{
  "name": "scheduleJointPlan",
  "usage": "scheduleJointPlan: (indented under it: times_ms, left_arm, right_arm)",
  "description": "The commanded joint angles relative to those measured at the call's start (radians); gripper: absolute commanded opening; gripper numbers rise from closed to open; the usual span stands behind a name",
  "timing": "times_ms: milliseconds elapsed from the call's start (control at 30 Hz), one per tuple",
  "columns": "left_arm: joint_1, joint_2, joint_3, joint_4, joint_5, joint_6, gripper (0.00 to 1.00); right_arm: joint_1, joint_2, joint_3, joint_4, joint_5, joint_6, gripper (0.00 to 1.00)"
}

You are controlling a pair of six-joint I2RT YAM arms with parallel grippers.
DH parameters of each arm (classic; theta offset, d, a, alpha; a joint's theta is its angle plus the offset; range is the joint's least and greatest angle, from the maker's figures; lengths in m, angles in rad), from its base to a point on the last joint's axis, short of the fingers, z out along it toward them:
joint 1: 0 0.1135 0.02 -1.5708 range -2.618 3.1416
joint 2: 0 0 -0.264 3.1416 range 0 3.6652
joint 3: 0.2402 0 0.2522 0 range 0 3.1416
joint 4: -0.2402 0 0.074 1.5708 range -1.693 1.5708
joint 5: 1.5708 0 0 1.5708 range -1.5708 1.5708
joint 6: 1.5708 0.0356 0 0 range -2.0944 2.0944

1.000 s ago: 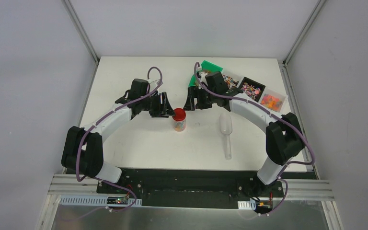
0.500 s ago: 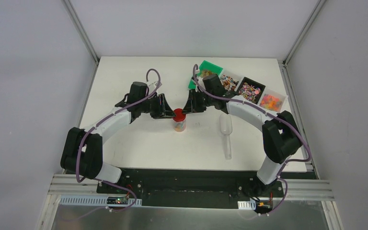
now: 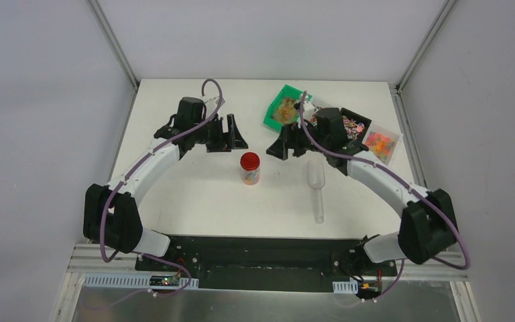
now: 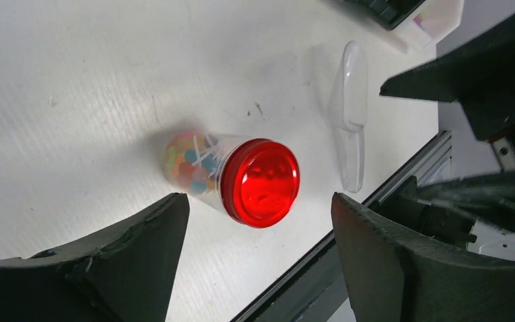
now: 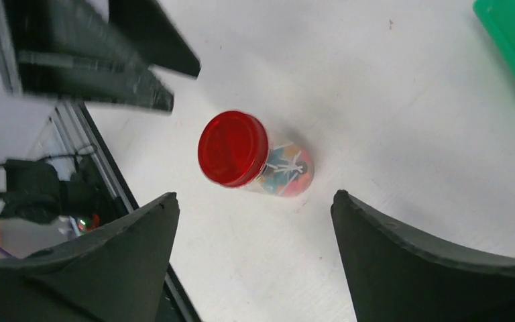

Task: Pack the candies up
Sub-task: Screw the bottle lid onto the packing bottle.

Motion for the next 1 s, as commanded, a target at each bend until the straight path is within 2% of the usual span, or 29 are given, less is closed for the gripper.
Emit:
scheduleJointPlan:
  times_ms: [0,100,200,267,400,533,633,800,967]
  left_arm:
    - [-0.008,-0.036,0.095,-0.072,-0.048,0.089,0.84]
    - [-0.029,-0.026,0.125,-0.1,-0.079,0.116,0.87]
    - [-0.065,-0.015,0.14,-0.122,-0.142,0.137,0.85]
    - [-0.105,-0.01,0.147,-0.136,-0.198,0.155,0.83]
    - [-0.183,0.006,0.162,-0.146,-0.311,0.17,0.82]
    - [-0.201,0.019,0.151,-0.13,-0.315,0.134,0.78]
    - [-0.232,0.026,0.144,-0.123,-0.335,0.153,0.79]
    - [-0.261,0.015,0.117,-0.092,-0.387,0.151,0.8]
    - [-0.286,0.03,0.116,-0.077,-0.403,0.161,0.8]
  right_arm:
    - [0.025,-0.142,-0.22,0.38,-0.111,-0.304,0.89]
    - [0.051,-0.182,-0.319,0.514,-0.072,-0.443,0.94]
    - [0.069,-0.131,-0.331,0.548,-0.077,-0.535,0.95]
    - [0.087,-0.086,-0.359,0.632,-0.101,-0.582,0.96]
    - [0.121,0.0,-0.416,0.857,-0.085,-0.579,0.96]
    - [0.177,0.097,-0.414,0.974,-0.03,-0.602,0.95]
    - [0.198,0.16,-0.426,1.074,-0.007,-0.596,0.95]
    - [0.228,0.281,-0.461,1.347,0.044,-0.535,0.91]
    - [0.267,0.364,-0.458,1.407,0.102,-0.601,0.91]
